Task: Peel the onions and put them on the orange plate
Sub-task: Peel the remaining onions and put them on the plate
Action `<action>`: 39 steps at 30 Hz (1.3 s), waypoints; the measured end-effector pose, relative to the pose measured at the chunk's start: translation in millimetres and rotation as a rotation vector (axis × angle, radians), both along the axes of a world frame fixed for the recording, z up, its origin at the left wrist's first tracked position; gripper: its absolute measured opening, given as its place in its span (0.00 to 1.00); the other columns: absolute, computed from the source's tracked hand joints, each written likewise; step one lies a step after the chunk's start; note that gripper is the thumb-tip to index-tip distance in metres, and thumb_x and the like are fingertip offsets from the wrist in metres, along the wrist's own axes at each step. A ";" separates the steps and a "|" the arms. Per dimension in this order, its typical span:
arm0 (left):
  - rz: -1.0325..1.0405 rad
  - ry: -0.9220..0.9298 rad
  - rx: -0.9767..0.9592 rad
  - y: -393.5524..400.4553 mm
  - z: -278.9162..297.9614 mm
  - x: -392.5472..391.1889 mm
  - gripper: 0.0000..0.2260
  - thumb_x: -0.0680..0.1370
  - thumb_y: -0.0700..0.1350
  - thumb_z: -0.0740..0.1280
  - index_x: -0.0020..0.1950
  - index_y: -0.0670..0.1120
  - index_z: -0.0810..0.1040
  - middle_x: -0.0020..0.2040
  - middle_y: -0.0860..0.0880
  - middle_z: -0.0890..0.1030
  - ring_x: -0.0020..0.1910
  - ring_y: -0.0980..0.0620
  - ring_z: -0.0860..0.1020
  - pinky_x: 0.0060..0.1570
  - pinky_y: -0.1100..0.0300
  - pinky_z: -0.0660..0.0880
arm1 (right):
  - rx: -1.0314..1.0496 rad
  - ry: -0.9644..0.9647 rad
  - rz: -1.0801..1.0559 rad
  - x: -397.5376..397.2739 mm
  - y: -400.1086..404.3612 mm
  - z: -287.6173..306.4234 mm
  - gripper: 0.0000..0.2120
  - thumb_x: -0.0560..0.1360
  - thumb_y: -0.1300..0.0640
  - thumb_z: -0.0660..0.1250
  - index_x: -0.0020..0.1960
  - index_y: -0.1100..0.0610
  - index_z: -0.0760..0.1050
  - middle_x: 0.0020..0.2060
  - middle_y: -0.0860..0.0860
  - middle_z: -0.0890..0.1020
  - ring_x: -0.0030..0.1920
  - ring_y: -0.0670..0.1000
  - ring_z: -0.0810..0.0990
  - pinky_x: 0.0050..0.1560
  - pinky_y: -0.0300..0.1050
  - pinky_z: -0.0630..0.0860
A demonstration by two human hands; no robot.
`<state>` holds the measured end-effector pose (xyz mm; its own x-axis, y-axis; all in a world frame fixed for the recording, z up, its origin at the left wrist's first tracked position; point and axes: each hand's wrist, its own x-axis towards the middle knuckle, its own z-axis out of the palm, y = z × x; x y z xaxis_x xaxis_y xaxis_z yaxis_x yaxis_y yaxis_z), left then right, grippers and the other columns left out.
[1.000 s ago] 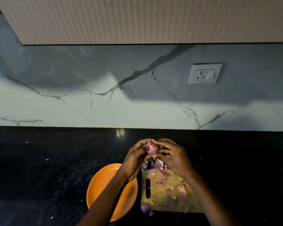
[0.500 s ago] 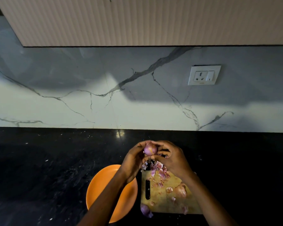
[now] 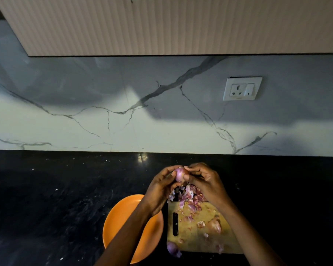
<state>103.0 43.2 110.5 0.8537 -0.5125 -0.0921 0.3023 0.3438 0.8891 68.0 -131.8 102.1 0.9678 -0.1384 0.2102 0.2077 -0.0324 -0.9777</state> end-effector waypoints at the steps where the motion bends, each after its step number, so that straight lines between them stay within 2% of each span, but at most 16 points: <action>1: 0.003 -0.010 0.014 -0.5 -0.5 -0.1 0.15 0.80 0.42 0.61 0.65 0.38 0.76 0.61 0.41 0.82 0.60 0.46 0.80 0.61 0.55 0.77 | 0.007 -0.005 -0.007 -0.1 0.5 -1.6 0.08 0.72 0.65 0.74 0.51 0.60 0.82 0.49 0.54 0.82 0.48 0.50 0.84 0.45 0.41 0.81; 5: -0.004 -0.071 0.087 -0.7 1.2 0.1 0.14 0.83 0.43 0.61 0.66 0.40 0.76 0.61 0.41 0.81 0.62 0.44 0.79 0.64 0.52 0.75 | 0.021 -0.010 -0.090 -2.3 4.4 -5.3 0.01 0.76 0.64 0.71 0.48 0.61 0.81 0.45 0.54 0.82 0.46 0.48 0.82 0.45 0.38 0.78; 9: -0.027 -0.061 0.142 -2.8 -2.0 -3.3 0.17 0.83 0.45 0.60 0.68 0.39 0.76 0.64 0.37 0.79 0.63 0.42 0.77 0.67 0.47 0.72 | -0.017 0.055 -0.154 -0.9 9.7 -6.7 0.04 0.79 0.58 0.69 0.47 0.58 0.80 0.41 0.52 0.84 0.43 0.47 0.82 0.42 0.37 0.77; 11: -0.022 -0.035 0.163 -5.8 -5.7 -7.0 0.17 0.84 0.45 0.57 0.69 0.37 0.75 0.65 0.36 0.79 0.65 0.40 0.76 0.69 0.44 0.70 | -0.084 0.081 -0.198 -0.2 11.5 -9.7 0.06 0.80 0.53 0.68 0.47 0.54 0.81 0.41 0.51 0.84 0.45 0.49 0.83 0.45 0.43 0.79; 15: 0.026 0.014 0.163 -5.6 -6.6 -7.3 0.17 0.85 0.43 0.54 0.68 0.39 0.75 0.64 0.41 0.81 0.64 0.44 0.79 0.64 0.52 0.76 | -0.148 0.092 -0.139 -3.6 12.6 -10.7 0.14 0.83 0.45 0.61 0.53 0.50 0.82 0.46 0.48 0.86 0.48 0.49 0.85 0.50 0.53 0.83; 17: 0.070 0.014 0.188 -3.5 -6.8 -3.2 0.15 0.85 0.42 0.56 0.68 0.42 0.76 0.63 0.41 0.81 0.60 0.46 0.81 0.57 0.56 0.78 | -0.179 0.082 -0.055 -4.6 11.4 -12.0 0.13 0.80 0.42 0.65 0.58 0.46 0.82 0.52 0.45 0.84 0.55 0.47 0.84 0.56 0.54 0.81; 19: 0.083 0.004 0.184 -2.6 -4.9 -1.0 0.13 0.85 0.41 0.57 0.66 0.43 0.76 0.61 0.40 0.81 0.54 0.49 0.82 0.51 0.59 0.79 | -0.183 0.078 -0.013 -3.1 8.5 -13.7 0.12 0.77 0.44 0.69 0.60 0.43 0.81 0.56 0.43 0.83 0.59 0.46 0.82 0.61 0.54 0.79; 21: 0.063 0.000 0.168 -2.6 -2.0 -1.6 0.13 0.83 0.40 0.61 0.66 0.43 0.76 0.60 0.41 0.81 0.53 0.51 0.82 0.49 0.60 0.78 | -0.160 0.096 -0.005 0.5 5.7 -15.0 0.13 0.77 0.47 0.70 0.61 0.42 0.80 0.57 0.44 0.83 0.60 0.47 0.82 0.63 0.56 0.79; 24: 0.053 -0.043 0.172 -2.9 -1.9 -2.5 0.16 0.81 0.39 0.65 0.68 0.47 0.76 0.64 0.42 0.80 0.60 0.47 0.80 0.55 0.58 0.77 | -0.160 0.099 -0.005 2.4 3.6 -14.5 0.14 0.77 0.43 0.67 0.62 0.40 0.80 0.60 0.44 0.81 0.61 0.49 0.81 0.62 0.59 0.79; 28: 0.071 -0.107 0.199 -2.5 -2.7 -3.2 0.22 0.76 0.46 0.68 0.71 0.49 0.75 0.65 0.45 0.80 0.65 0.45 0.79 0.63 0.51 0.76 | -0.143 0.088 -0.005 0.9 3.8 -13.2 0.14 0.82 0.55 0.66 0.62 0.40 0.81 0.60 0.46 0.81 0.60 0.50 0.83 0.61 0.58 0.80; 33: 0.117 -0.192 0.240 -2.5 -5.2 -4.5 0.27 0.74 0.56 0.70 0.71 0.50 0.75 0.65 0.46 0.80 0.65 0.45 0.78 0.65 0.48 0.76 | -0.135 0.050 -0.003 -2.0 6.8 -9.3 0.16 0.80 0.59 0.67 0.60 0.40 0.81 0.57 0.43 0.81 0.60 0.50 0.83 0.60 0.58 0.80; 36: 0.135 -0.218 0.251 -4.3 -6.7 -4.1 0.25 0.74 0.56 0.69 0.69 0.47 0.76 0.62 0.44 0.81 0.63 0.43 0.79 0.62 0.49 0.77 | -0.152 0.036 -0.021 -3.1 7.9 -9.2 0.14 0.78 0.57 0.71 0.59 0.41 0.82 0.55 0.44 0.82 0.58 0.50 0.83 0.59 0.57 0.81; 39: 0.145 -0.223 0.257 -4.7 -12.4 -2.0 0.18 0.78 0.50 0.66 0.66 0.46 0.78 0.60 0.42 0.81 0.60 0.43 0.80 0.57 0.52 0.79 | -0.155 0.030 -0.036 -5.4 9.6 -10.1 0.13 0.75 0.53 0.72 0.57 0.41 0.83 0.53 0.44 0.83 0.56 0.49 0.84 0.58 0.57 0.81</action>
